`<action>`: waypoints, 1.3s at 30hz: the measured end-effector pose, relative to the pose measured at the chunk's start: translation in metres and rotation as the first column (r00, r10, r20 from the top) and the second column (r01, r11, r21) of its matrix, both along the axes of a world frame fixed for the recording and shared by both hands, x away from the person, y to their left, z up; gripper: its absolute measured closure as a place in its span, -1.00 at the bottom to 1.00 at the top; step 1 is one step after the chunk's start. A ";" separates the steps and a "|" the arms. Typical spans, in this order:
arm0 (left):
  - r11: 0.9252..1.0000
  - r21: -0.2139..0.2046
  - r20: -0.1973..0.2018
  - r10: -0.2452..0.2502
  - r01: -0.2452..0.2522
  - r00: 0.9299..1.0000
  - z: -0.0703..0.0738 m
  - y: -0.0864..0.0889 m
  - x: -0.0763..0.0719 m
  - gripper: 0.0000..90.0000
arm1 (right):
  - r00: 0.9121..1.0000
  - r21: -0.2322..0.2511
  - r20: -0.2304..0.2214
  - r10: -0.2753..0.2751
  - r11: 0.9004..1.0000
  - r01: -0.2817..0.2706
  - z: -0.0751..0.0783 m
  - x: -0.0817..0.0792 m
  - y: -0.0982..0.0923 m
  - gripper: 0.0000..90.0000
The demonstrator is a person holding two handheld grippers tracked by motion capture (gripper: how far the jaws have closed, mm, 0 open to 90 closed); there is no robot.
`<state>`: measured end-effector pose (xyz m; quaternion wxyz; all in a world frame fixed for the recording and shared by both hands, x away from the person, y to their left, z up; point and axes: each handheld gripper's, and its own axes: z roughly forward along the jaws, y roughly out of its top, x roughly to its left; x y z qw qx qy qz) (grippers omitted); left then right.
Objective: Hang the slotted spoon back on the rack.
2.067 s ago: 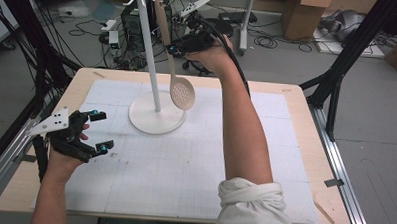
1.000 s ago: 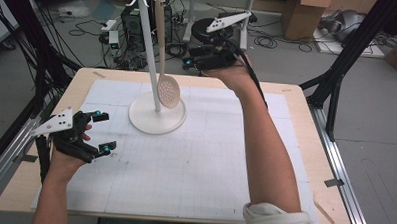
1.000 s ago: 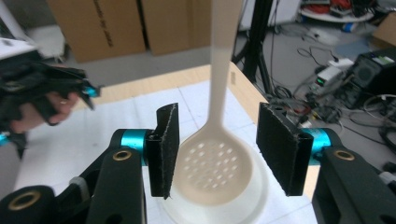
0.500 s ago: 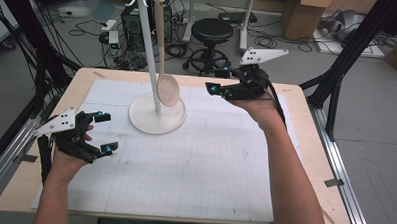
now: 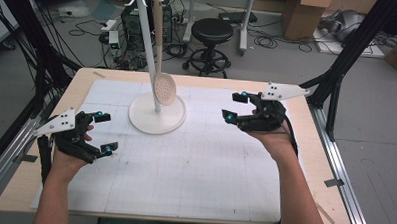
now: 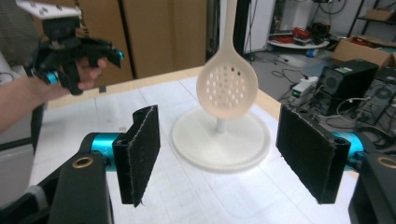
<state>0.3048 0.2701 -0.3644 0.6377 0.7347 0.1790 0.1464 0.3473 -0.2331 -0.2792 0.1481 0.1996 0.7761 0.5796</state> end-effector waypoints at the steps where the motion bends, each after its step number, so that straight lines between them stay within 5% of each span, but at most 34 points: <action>1: 1.000 0.000 -0.001 0.000 0.000 1.000 0.000 0.000 0.000 -0.96 | 1.000 0.003 -0.004 -0.004 1.000 0.004 -0.004 -0.002 -0.002 -0.35; 13: 1.000 -0.004 -0.011 -0.004 0.004 1.000 -0.003 -0.002 0.001 -0.96 | 0.999 0.070 -0.012 -0.052 0.996 0.052 -0.042 -0.022 -0.014 -0.50; 39: 1.000 -0.015 -0.010 -0.008 0.008 1.000 -0.005 -0.001 0.003 -0.96 | 0.994 0.079 -0.026 -0.103 0.991 0.105 -0.073 -0.029 -0.024 -0.69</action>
